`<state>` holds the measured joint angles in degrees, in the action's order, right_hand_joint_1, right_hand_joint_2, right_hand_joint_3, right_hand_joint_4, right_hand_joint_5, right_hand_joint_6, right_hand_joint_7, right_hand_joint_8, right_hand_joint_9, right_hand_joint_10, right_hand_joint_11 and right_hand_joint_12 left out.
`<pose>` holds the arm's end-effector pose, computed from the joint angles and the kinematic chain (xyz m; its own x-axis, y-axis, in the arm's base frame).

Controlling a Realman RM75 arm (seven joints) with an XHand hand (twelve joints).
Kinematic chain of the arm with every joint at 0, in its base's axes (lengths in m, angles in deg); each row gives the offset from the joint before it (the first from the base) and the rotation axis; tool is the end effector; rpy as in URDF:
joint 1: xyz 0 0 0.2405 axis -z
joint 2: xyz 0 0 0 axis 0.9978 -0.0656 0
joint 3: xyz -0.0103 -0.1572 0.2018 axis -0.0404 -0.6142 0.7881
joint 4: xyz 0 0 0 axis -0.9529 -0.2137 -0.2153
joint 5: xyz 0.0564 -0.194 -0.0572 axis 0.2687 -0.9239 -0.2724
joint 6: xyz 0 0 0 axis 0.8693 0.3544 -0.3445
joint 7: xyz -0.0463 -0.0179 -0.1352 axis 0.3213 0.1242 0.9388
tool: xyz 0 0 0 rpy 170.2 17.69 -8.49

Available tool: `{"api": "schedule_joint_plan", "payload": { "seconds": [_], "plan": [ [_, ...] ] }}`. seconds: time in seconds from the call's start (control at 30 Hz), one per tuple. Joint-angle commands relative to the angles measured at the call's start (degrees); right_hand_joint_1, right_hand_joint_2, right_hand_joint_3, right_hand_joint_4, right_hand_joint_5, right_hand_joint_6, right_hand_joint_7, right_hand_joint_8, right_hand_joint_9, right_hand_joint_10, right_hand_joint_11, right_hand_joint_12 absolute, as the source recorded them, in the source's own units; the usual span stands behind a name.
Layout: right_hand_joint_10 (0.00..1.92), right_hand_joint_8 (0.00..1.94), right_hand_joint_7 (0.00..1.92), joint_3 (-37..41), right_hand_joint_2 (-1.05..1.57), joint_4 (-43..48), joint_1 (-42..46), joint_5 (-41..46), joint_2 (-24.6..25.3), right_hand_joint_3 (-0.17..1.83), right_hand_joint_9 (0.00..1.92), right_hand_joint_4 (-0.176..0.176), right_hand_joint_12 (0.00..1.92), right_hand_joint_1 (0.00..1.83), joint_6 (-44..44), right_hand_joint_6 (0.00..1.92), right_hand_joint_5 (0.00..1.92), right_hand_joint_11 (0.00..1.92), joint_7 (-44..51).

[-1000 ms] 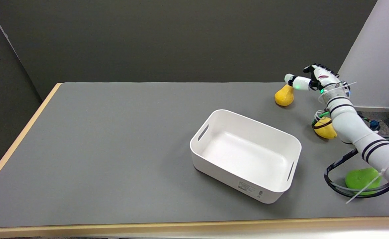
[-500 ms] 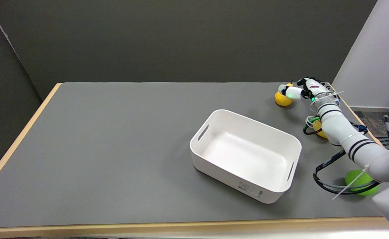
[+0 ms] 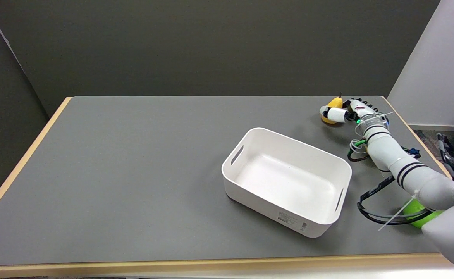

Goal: Pick up the pear at the top right corner.

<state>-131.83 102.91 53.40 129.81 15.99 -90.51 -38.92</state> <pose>-0.2861 -0.4082 0.5412 0.8929 0.0789 0.4432 -0.4011 0.5865 0.7036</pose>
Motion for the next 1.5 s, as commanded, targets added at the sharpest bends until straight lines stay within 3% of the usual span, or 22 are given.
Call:
{"api": "schedule_joint_plan", "payload": {
  "seconds": [0.03,0.3,0.57,0.6,0.67,0.7,0.73,0.8,0.9,0.93,1.13,1.33,1.5],
  "plan": [
    [0.63,0.33,0.26,-3.8,0.57,-4.5,-3.8,0.1,2.5,0.82,0.09,-0.113,1.19,0.32,0.6,0.38,0.16,0.01,0.0],
    [0.63,0.32,0.26,-4.4,0.58,-4.6,-4.3,-0.3,3.1,0.83,0.11,-0.104,1.19,0.35,0.5,0.37,0.16,0.02,0.0],
    [0.76,0.41,0.38,-5.4,0.7,-3.8,-3.8,-2.6,3.3,0.89,0.26,-0.044,1.24,0.7,-2.1,0.49,0.27,0.11,0.0],
    [0.8,0.48,0.42,-5.5,0.72,-3.5,-3.7,-3.6,3.2,0.89,0.3,-0.042,1.26,0.75,-2.4,0.59,0.28,0.13,0.0],
    [0.97,0.83,0.53,-5.3,0.8,-2.6,-3.3,-6.7,3.1,0.88,0.45,-0.044,1.35,0.87,-3.0,1.04,0.32,0.2,0.0],
    [1.01,0.94,0.54,-5.1,0.81,-2.0,-3.0,-7.9,3.0,0.87,0.48,-0.046,1.37,0.88,-3.2,1.12,0.33,0.22,0.0],
    [1.07,1.09,0.56,-4.9,0.89,-1.2,-2.7,-9.0,2.9,0.77,0.51,-0.045,1.41,0.91,-3.6,1.25,0.35,0.24,0.0],
    [1.26,1.62,0.66,-4.5,1.29,0.5,-2.2,-10.1,2.6,0.18,0.61,-0.032,1.59,1.07,-4.3,1.71,0.44,0.28,0.0],
    [1.42,1.65,0.67,-3.2,1.23,4.9,-0.9,-11.7,1.4,0.29,0.58,-0.038,1.72,1.08,-6.0,1.69,0.47,0.22,-2.4],
    [1.45,1.75,0.62,-2.6,1.29,7.2,-0.3,-12.9,0.7,0.23,0.61,-0.028,1.73,1.04,-6.6,1.72,0.43,0.2,-4.4],
    [1.52,1.8,0.6,1.6,1.28,23.3,4.8,-19.0,-3.7,0.27,0.61,-0.028,1.81,1.03,-11.0,1.72,0.43,0.1,-10.1],
    [1.54,1.69,0.69,6.8,1.18,44.1,13.4,-24.4,-8.6,0.37,0.69,-0.051,1.88,1.1,-14.5,1.63,0.51,0.12,-10.1],
    [1.52,1.62,0.75,12.1,1.09,57.8,26.6,-29.6,-9.8,0.45,0.73,-0.057,1.92,1.13,-18.5,1.57,0.57,0.16,-10.1]
  ]
}}
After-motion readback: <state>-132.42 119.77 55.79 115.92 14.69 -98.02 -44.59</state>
